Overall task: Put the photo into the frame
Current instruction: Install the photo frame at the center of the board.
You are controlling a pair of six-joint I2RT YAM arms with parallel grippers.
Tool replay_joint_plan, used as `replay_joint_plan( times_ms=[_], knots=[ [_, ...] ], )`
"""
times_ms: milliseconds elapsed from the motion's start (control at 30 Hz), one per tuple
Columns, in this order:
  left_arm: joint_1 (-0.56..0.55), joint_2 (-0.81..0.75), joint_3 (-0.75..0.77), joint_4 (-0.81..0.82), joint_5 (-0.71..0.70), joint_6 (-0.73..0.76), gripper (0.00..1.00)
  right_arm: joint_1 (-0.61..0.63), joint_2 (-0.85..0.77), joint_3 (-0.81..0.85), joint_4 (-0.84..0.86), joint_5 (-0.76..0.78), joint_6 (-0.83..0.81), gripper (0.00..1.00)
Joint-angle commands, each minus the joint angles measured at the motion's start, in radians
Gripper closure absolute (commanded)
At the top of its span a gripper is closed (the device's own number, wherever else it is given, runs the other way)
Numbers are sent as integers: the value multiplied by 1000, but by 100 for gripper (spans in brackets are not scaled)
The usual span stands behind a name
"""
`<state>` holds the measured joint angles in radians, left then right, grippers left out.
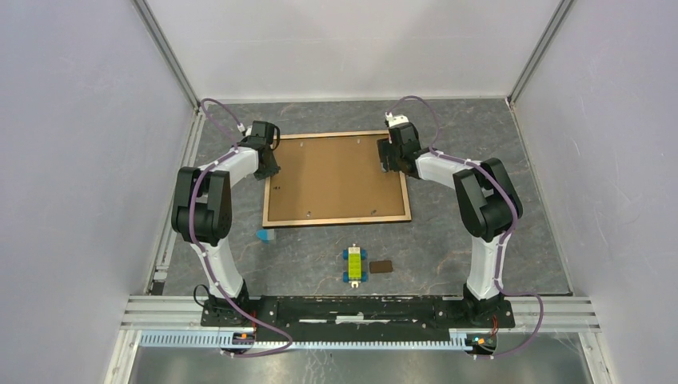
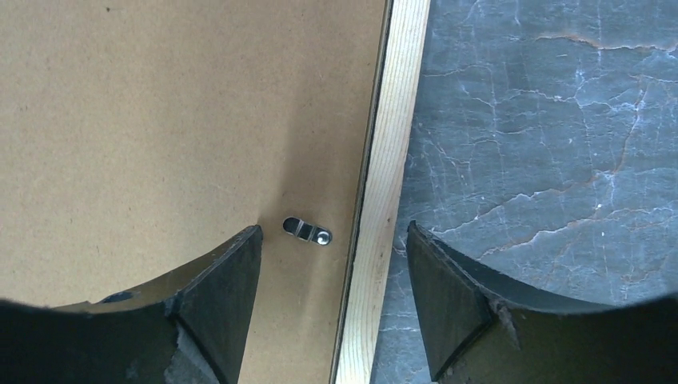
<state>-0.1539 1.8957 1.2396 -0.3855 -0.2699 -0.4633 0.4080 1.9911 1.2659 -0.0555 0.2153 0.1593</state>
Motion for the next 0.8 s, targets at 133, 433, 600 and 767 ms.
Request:
replay_joint_plan(
  times_ms=[133,433,600,767],
  knots=[
    [-9,20,-15,27,20,6,75,2,40,28,-17,76,78,36],
    [-8,19,-19,27,20,6,78,7,46,33,-34,111,94,46],
    [-9,16,-20,28,20,6,80,8,79,70,-75,108,129,60],
    [-9,16,-20,29,19,6,81,25,66,74,-128,63,207,67]
  ],
)
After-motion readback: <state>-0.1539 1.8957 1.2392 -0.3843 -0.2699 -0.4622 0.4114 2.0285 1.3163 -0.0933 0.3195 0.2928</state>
